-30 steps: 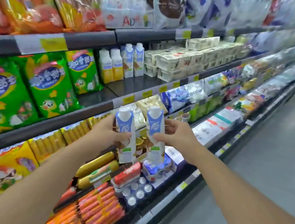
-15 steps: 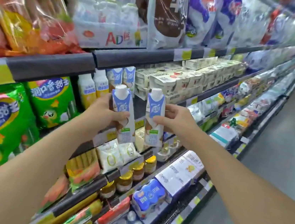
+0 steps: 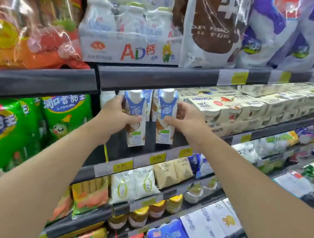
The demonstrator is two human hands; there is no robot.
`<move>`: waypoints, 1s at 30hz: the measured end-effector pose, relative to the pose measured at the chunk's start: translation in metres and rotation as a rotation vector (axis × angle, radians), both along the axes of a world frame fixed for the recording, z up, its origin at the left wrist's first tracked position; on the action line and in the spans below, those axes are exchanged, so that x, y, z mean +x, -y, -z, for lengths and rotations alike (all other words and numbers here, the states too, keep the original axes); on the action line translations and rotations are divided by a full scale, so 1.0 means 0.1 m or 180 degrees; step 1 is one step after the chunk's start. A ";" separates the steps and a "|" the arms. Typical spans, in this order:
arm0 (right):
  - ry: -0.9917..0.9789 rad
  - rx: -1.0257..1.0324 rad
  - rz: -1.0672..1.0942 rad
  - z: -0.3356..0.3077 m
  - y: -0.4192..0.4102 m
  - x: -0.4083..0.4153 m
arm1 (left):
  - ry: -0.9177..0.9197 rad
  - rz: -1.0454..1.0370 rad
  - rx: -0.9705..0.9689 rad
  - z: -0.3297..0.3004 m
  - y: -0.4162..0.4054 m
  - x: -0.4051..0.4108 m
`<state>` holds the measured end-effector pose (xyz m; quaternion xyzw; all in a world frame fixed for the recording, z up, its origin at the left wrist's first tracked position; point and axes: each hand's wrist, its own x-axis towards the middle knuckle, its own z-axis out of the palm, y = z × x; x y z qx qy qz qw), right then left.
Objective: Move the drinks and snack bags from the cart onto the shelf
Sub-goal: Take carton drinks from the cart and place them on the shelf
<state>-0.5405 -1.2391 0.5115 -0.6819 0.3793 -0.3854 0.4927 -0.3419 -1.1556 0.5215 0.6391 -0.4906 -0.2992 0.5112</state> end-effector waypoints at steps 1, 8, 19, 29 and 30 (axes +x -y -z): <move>-0.0037 -0.0026 -0.0021 0.00 0.09 0.02 | 0.0012 -0.0127 -0.0001 0.01 0.07 -0.04; 0.0091 -0.0049 -0.0264 0.09 0.50 0.12 | 0.0118 -0.0835 -0.0046 0.10 0.38 -0.32; 0.0096 -0.0163 -0.0521 0.25 0.64 0.04 | 0.0375 -0.0934 -0.0188 0.16 0.42 -0.47; -0.0779 -0.0756 0.0104 0.40 0.49 0.10 | 0.1399 -0.1044 0.0275 0.30 0.33 -0.36; -0.0776 -0.0756 0.0104 0.39 0.48 0.10 | 0.1425 -0.1069 0.0257 0.31 0.35 -0.36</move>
